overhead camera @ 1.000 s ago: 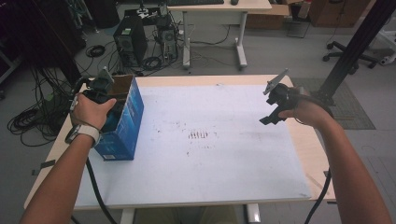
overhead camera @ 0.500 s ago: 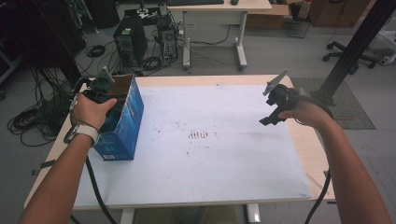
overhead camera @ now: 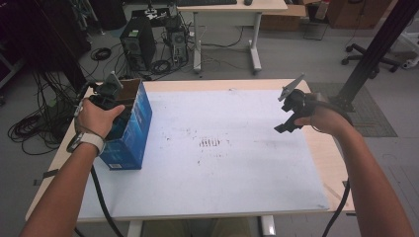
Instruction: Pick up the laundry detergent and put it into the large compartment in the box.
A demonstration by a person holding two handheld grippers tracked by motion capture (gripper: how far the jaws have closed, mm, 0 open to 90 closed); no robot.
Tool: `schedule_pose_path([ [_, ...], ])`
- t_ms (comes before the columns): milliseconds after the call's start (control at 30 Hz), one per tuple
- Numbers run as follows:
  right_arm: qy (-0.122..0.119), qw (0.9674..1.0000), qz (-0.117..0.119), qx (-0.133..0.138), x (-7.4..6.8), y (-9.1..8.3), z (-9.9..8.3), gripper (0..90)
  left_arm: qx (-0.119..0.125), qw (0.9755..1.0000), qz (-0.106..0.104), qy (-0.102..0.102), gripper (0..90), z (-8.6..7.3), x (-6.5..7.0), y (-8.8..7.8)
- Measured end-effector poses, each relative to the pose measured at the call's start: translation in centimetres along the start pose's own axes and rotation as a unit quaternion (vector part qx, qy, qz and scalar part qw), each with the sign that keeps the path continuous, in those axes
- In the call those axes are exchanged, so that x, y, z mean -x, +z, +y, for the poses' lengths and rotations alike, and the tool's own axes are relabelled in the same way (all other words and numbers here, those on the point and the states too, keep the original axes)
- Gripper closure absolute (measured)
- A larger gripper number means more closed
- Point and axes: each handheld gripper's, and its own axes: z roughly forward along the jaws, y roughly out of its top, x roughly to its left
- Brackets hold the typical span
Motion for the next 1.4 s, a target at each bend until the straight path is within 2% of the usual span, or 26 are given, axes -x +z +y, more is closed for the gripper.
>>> schedule_pose_path([
  [233,0.000,1.0000,0.000,0.001,-0.1,0.0,0.0,9.5,0.007,0.9996,0.011,0.023,22.4,-0.1,0.2,-0.2],
  [433,-0.002,1.0000,0.001,0.000,-0.3,0.1,0.2,9.5,0.009,0.9995,0.011,0.029,21.7,-0.3,0.4,-0.3],
  [667,-0.003,1.0000,0.002,0.000,-0.4,0.1,0.3,9.5,0.016,0.9994,0.009,0.030,21.1,-0.4,0.3,-0.7],
  [833,-0.002,1.0000,0.001,0.002,-0.4,0.0,0.3,9.5,0.020,0.9991,0.018,0.032,20.0,-0.5,0.4,-1.0],
  [1400,-0.002,1.0000,-0.002,0.005,-0.5,-0.4,0.1,9.5,0.022,0.9994,0.013,0.024,18.5,-0.5,0.3,-1.6],
])
